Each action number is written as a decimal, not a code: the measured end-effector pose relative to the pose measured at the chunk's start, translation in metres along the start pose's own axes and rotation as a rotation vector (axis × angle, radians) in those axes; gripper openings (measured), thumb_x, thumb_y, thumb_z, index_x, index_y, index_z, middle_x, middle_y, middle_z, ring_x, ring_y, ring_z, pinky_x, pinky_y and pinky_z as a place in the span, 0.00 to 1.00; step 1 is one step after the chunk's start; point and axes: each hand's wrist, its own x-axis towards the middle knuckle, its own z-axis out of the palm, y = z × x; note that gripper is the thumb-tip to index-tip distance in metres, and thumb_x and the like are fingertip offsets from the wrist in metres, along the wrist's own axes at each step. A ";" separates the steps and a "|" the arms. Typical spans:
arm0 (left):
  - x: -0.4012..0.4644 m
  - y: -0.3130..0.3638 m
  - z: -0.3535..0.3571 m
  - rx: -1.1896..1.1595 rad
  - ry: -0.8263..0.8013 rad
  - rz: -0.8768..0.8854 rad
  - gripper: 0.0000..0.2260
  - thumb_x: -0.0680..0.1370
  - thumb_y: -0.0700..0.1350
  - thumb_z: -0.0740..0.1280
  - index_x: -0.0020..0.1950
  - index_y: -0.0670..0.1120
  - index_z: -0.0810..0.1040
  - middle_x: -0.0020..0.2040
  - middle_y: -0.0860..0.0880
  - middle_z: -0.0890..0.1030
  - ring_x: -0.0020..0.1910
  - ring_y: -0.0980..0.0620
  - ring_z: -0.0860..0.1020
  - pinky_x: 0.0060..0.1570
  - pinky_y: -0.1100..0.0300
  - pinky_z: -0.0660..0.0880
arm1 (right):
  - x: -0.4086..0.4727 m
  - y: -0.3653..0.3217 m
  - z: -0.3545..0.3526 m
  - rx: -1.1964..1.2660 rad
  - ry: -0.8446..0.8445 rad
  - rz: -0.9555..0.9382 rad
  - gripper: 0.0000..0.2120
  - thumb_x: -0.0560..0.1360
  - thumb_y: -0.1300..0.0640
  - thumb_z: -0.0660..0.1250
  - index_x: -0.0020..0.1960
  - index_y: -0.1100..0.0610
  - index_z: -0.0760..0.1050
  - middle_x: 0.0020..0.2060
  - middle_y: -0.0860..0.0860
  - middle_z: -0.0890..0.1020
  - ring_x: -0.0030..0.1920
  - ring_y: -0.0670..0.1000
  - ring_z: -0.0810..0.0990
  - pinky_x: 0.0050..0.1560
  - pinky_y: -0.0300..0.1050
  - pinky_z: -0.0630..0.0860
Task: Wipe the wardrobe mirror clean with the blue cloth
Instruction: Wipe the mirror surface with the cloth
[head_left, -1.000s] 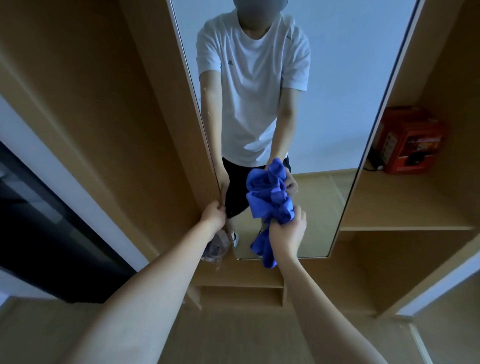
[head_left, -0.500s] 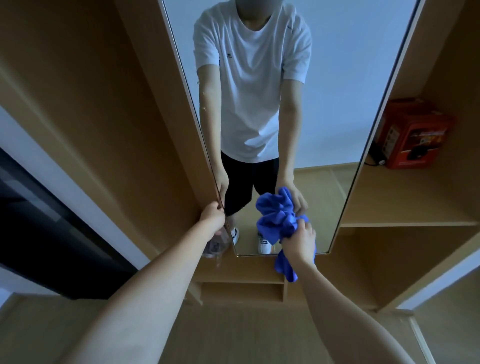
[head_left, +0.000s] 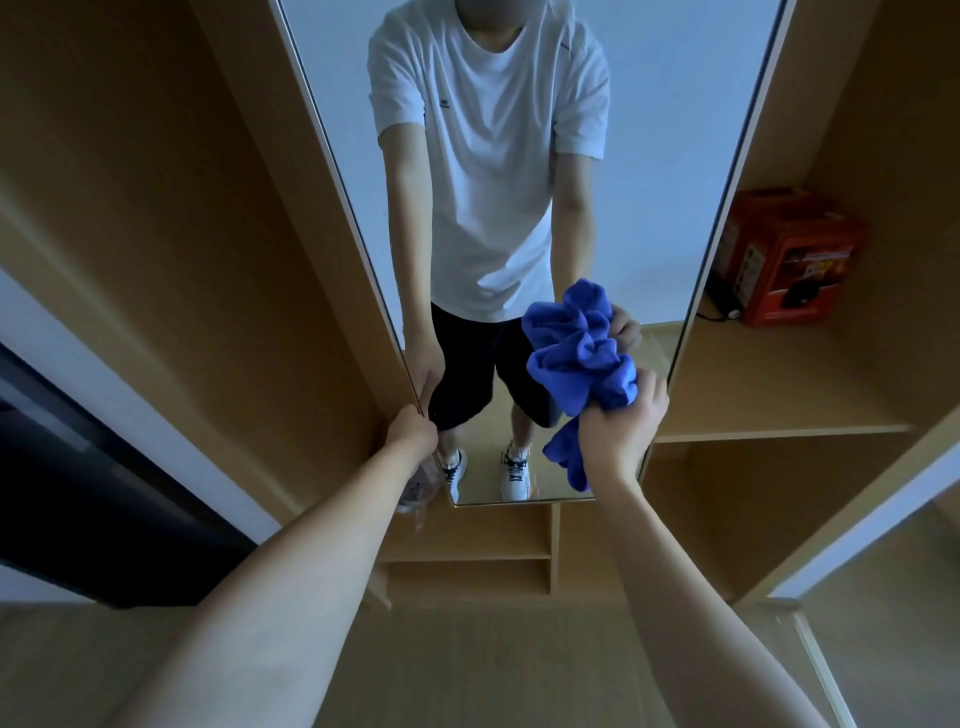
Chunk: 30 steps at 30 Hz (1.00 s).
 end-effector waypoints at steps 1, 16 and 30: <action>0.000 0.000 0.000 0.006 0.003 0.004 0.13 0.84 0.42 0.55 0.68 0.43 0.69 0.64 0.40 0.74 0.58 0.38 0.75 0.55 0.48 0.77 | -0.003 0.009 0.002 -0.045 -0.046 -0.028 0.14 0.65 0.69 0.65 0.49 0.61 0.69 0.48 0.55 0.72 0.49 0.56 0.68 0.51 0.51 0.70; -0.002 0.003 0.003 0.001 0.044 -0.033 0.15 0.84 0.47 0.55 0.70 0.45 0.68 0.65 0.41 0.74 0.58 0.39 0.75 0.58 0.44 0.77 | -0.020 0.052 -0.018 -0.054 -0.176 0.198 0.15 0.66 0.68 0.65 0.49 0.58 0.67 0.51 0.53 0.71 0.53 0.57 0.70 0.55 0.55 0.72; -0.002 0.001 0.003 0.028 0.036 -0.038 0.15 0.83 0.40 0.55 0.70 0.45 0.68 0.64 0.41 0.74 0.55 0.40 0.75 0.56 0.46 0.78 | -0.005 0.089 -0.021 -0.218 -0.363 0.456 0.15 0.70 0.59 0.69 0.52 0.54 0.67 0.50 0.52 0.72 0.53 0.60 0.76 0.55 0.59 0.75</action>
